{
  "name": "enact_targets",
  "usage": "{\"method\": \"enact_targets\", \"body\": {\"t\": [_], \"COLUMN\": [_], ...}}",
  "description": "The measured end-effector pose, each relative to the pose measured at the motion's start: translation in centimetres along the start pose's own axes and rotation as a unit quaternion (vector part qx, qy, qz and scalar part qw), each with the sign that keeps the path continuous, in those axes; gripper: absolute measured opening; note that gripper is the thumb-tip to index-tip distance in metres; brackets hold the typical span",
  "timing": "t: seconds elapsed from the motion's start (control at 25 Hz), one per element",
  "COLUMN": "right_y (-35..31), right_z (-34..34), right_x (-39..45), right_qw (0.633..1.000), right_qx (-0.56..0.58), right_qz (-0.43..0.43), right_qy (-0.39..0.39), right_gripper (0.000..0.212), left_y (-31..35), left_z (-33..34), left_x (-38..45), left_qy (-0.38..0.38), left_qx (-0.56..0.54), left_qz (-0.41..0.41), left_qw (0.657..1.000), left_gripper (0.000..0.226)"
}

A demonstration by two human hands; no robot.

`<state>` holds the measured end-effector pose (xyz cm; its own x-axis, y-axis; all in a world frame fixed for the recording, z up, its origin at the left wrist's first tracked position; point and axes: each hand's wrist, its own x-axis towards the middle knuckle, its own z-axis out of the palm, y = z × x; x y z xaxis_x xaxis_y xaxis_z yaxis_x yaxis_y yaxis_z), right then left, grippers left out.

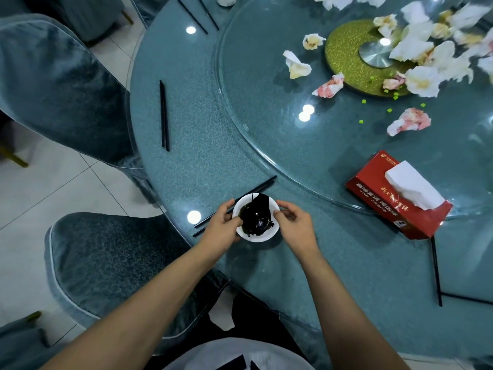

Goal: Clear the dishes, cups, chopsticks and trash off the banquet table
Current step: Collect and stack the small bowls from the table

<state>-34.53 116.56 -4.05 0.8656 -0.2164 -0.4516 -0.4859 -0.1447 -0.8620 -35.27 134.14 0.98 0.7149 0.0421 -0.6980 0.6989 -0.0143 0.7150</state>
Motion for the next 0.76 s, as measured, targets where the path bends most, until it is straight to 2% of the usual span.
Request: {"method": "enact_targets", "body": {"t": [0.44, 0.76], "right_y": [-4.6, -9.4], "right_z": [3.3, 10.7], "right_x": [-1.7, -5.1], "right_qw": [0.998, 0.992], "right_qx": [-0.016, -0.006], "right_qz": [-0.063, -0.128], "right_qy": [-0.025, -0.020], "right_gripper": [0.035, 0.034], "left_y": [2.0, 3.6], "left_z": [-4.6, -13.3], "left_x": [-3.1, -8.2], "left_qy": [0.043, 0.065], "left_qx": [-0.018, -0.072], "left_qz": [0.049, 0.134], "left_qw": [0.998, 0.986], "left_gripper": [0.037, 0.031]}}
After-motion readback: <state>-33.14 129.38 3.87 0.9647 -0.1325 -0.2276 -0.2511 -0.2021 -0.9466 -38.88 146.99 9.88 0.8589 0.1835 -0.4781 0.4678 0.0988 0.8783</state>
